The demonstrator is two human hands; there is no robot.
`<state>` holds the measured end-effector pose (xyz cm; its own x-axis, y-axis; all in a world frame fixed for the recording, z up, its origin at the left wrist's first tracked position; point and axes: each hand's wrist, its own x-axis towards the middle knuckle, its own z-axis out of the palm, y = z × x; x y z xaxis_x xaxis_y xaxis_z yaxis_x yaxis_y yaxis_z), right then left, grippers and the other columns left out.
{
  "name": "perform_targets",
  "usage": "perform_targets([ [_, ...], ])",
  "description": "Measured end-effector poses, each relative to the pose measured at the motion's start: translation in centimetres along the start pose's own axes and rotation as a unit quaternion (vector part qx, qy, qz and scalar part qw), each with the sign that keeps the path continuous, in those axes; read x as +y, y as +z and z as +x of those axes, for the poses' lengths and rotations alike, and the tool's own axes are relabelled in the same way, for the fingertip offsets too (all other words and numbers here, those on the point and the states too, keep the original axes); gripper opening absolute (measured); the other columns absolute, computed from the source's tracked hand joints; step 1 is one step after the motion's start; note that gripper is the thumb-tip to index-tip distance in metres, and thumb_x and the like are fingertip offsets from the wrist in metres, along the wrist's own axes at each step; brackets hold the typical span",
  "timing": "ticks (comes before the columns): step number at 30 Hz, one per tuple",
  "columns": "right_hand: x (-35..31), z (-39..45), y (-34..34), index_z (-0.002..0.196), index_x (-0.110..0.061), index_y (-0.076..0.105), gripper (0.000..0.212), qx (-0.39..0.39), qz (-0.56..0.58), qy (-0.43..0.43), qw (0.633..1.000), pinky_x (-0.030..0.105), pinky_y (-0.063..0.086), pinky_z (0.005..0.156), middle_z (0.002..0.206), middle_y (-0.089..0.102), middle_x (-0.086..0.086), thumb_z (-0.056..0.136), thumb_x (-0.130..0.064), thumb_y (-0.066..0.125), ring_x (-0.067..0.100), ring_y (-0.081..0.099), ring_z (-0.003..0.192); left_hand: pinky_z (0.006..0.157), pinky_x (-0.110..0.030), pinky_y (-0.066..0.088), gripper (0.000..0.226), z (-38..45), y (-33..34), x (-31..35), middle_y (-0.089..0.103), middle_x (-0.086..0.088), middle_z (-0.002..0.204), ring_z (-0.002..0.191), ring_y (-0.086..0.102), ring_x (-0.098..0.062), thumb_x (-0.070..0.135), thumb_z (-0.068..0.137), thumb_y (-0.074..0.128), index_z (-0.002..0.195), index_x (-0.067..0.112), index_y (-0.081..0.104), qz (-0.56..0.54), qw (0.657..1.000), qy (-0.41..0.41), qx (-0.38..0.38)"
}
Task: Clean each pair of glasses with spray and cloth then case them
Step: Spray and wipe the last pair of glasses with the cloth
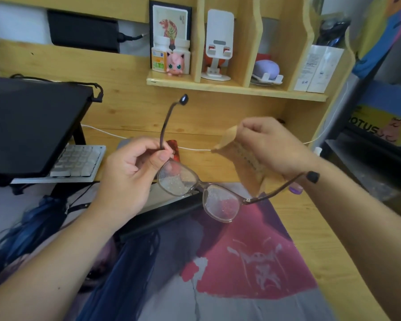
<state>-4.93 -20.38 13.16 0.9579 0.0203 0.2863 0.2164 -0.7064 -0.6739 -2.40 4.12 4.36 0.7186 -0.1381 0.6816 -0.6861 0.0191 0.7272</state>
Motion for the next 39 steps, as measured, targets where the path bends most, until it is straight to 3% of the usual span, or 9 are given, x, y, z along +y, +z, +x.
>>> perform_targets([
  [6, 0.3, -1.7, 2.1, 0.072, 0.001, 0.06, 0.061, -0.106, 0.012, -0.036, 0.994, 0.023, 0.036, 0.052, 0.06, 0.048, 0.001, 0.1, -0.052, 0.049, 0.012, 0.043, 0.053, 0.08, -0.029, 0.054, 0.009, 0.1, -0.1, -0.5, 0.069, -0.006, 0.085, 0.075, 0.068, -0.018, 0.017, 0.099, 0.062, 0.096, 0.022, 0.069, 0.01, 1.0, -0.003, -0.008],
  [10, 0.5, -0.9, 2.5, 0.078, -0.005, 0.064, 0.043, -0.143, -0.029, -0.083, 0.986, 0.016, 0.031, 0.046, 0.058, 0.048, -0.004, 0.102, -0.038, 0.053, 0.004, 0.04, 0.049, 0.079, -0.028, 0.053, 0.007, 0.2, -0.3, -0.6, 0.07, 0.001, 0.082, 0.075, 0.068, -0.017, 0.019, 0.099, 0.063, 0.097, 0.022, 0.069, 0.008, 1.0, -0.004, -0.009],
  [13, 0.3, 0.7, 1.9, 0.089, -0.019, 0.071, 0.025, -0.084, -0.137, -0.097, 0.982, 0.016, 0.039, 0.054, 0.066, 0.062, -0.012, 0.103, -0.029, 0.053, 0.001, 0.055, 0.058, 0.079, -0.024, 0.051, 0.009, 0.2, -0.3, -0.5, 0.07, 0.001, 0.081, 0.075, 0.068, -0.016, 0.017, 0.099, 0.062, 0.096, 0.021, 0.069, 0.007, 1.0, -0.006, -0.008],
  [16, -0.1, 2.2, 1.3, 0.083, -0.019, 0.056, 0.029, 0.003, -0.265, -0.126, 0.956, 0.042, 0.045, 0.063, 0.073, 0.06, -0.003, 0.106, -0.03, 0.043, 0.017, 0.057, 0.069, 0.08, -0.024, 0.052, 0.01, 0.3, -0.3, -0.4, 0.071, 0.0, 0.082, 0.075, 0.069, -0.016, 0.017, 0.099, 0.061, 0.097, 0.023, 0.069, 0.005, 1.0, -0.007, -0.005],
  [22, -0.3, 0.9, 0.9, 0.084, -0.017, 0.053, 0.028, -0.028, 0.031, -0.177, 0.983, 0.017, 0.04, 0.066, 0.077, 0.055, -0.018, 0.108, -0.026, 0.041, 0.0, 0.05, 0.071, 0.081, -0.027, 0.053, 0.012, 0.3, -0.5, -0.7, 0.07, -0.001, 0.082, 0.079, 0.069, -0.017, 0.018, 0.1, 0.062, 0.096, 0.026, 0.069, 0.032, 0.999, -0.009, 0.028],
  [27, 3.1, -1.8, 0.6, 0.089, -0.012, 0.074, 0.034, -0.304, 0.108, -0.12, 0.939, 0.036, 0.046, 0.083, 0.1, 0.058, 0.01, 0.097, -0.038, 0.053, 0.024, 0.057, 0.089, 0.083, -0.035, 0.056, 0.011, 0.2, -0.6, -0.6, 0.07, -0.002, 0.088, 0.081, 0.07, -0.018, 0.016, 0.099, 0.062, 0.095, 0.025, 0.069, 0.056, 0.998, -0.003, 0.038],
  [31, 4.6, -2.4, 1.6, 0.087, -0.01, 0.077, 0.048, -0.272, 0.185, -0.036, 0.944, 0.036, 0.051, 0.085, 0.096, 0.065, 0.008, 0.093, -0.051, 0.053, 0.022, 0.064, 0.09, 0.087, -0.042, 0.055, 0.011, 0.1, -0.3, -0.3, 0.07, 0.005, 0.091, 0.089, 0.069, -0.023, 0.028, 0.098, 0.063, 0.092, 0.034, 0.069, 0.083, 0.996, 0.029, 0.013],
  [35, 4.8, -2.7, 3.2, 0.084, -0.01, 0.064, 0.015, -0.277, 0.247, 0.018, 0.929, 0.019, 0.047, 0.062, 0.077, 0.063, 0.003, 0.079, -0.018, 0.076, 0.009, 0.058, 0.069, 0.086, -0.031, 0.051, 0.01, 0.0, 0.1, 0.4, 0.067, 0.009, 0.091, 0.088, 0.067, -0.018, 0.024, 0.099, 0.061, 0.095, 0.029, 0.067, 0.091, 0.994, 0.067, 0.0],
  [39, 4.0, -3.1, 3.7, 0.104, -0.004, 0.065, 0.027, -0.389, 0.233, 0.059, 0.889, 0.023, 0.05, 0.068, 0.09, 0.066, 0.008, 0.081, -0.013, 0.077, 0.017, 0.063, 0.079, 0.087, -0.029, 0.051, 0.011, -0.1, 0.4, 0.8, 0.068, 0.007, 0.095, 0.091, 0.067, -0.016, 0.021, 0.1, 0.06, 0.098, 0.031, 0.066, 0.112, 0.99, 0.09, -0.008],
])
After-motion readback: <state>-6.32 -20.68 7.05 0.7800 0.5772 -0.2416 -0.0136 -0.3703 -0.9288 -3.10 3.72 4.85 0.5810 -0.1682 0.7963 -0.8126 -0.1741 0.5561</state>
